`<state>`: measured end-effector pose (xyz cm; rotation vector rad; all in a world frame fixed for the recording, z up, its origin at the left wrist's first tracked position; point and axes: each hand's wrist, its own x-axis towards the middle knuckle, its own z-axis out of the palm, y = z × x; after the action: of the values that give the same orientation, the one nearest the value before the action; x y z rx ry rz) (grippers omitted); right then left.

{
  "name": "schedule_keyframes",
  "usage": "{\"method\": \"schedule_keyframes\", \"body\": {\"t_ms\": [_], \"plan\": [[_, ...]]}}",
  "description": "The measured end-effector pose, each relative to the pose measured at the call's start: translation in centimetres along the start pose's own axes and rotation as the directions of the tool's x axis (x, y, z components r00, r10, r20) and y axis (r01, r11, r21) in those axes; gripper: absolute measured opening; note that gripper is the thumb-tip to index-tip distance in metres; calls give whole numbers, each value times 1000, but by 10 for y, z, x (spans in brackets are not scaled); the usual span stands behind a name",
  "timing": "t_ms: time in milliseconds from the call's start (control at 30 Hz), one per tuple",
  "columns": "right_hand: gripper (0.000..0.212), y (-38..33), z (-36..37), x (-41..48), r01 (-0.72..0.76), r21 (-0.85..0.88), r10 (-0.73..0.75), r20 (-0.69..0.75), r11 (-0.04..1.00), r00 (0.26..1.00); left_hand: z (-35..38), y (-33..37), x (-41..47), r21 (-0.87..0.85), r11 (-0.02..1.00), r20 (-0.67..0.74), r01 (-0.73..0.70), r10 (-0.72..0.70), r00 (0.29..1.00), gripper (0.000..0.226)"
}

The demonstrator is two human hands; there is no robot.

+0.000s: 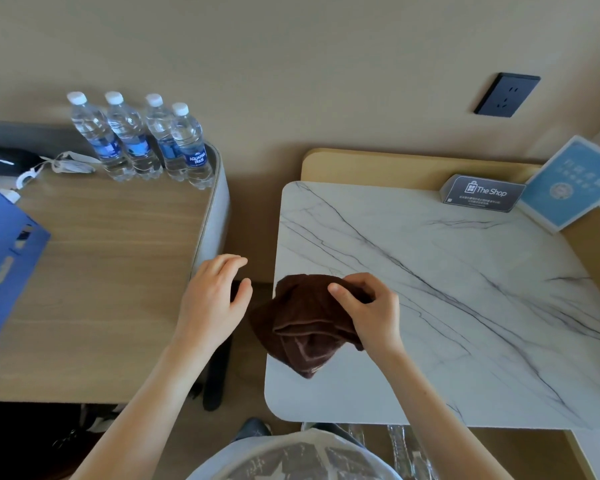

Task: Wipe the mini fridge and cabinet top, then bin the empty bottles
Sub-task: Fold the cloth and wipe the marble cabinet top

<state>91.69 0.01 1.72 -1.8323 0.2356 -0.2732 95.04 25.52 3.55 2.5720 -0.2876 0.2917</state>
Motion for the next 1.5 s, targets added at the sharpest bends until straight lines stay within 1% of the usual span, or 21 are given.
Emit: {"method": "schedule_keyframes", "body": {"t_ms": [67,167,233,300,333,367,400,433,467,500,567,600,667,733,967,1167,1333,1500], "plan": [[17,22,-17,5,-88,-93,88,4,992,996,3,2,0,14,1000,17,-20,20,1000,29],[20,58,-43,9,-184,-293,197,17,938,980,10,8,-1,17,999,40,-44,44,998,29],[22,77,-55,11,-229,-344,244,1,910,970,15,12,-2,16,998,57,-60,59,997,29],[20,84,-60,13,-223,-388,243,3,894,970,19,14,-1,19,997,74,-70,68,995,29],[19,86,-59,13,-171,-456,197,9,873,980,20,15,-1,17,997,79,-71,70,994,29],[27,86,-55,11,-72,-554,103,25,829,994,22,15,-1,14,997,83,-72,71,994,29],[40,87,-49,8,48,-656,-7,66,753,998,23,16,0,12,997,87,-73,72,994,29],[51,85,-42,3,162,-722,-103,125,672,987,25,16,0,11,997,89,-76,75,993,29],[57,83,-34,-3,263,-747,-170,201,611,965,26,17,0,12,997,90,-82,80,993,29],[59,81,-26,-11,351,-742,-201,289,571,936,28,17,0,15,996,90,-86,85,992,29],[61,88,-11,-27,467,-712,-187,439,524,879,30,18,0,23,996,92,-85,83,992,29],[61,94,-6,-34,489,-703,-161,482,516,861,32,18,0,24,996,94,-81,79,992,29],[61,106,-1,-42,479,-695,-91,516,536,852,34,17,0,25,997,102,-70,67,993,30],[60,114,0,-39,473,-697,-62,527,539,847,38,17,-1,29,998,111,-59,55,992,30],[52,119,12,18,508,-649,-143,530,566,836,52,23,3,62,998,146,-29,20,989,32],[48,126,25,87,536,-613,-199,531,581,823,66,27,22,69,998,143,14,-24,989,33],[48,132,42,160,556,-593,-229,537,582,812,78,27,47,96,991,136,93,-106,985,36],[46,133,64,233,556,-594,-222,542,581,810,85,26,70,156,985,149,69,-93,984,38]]}}
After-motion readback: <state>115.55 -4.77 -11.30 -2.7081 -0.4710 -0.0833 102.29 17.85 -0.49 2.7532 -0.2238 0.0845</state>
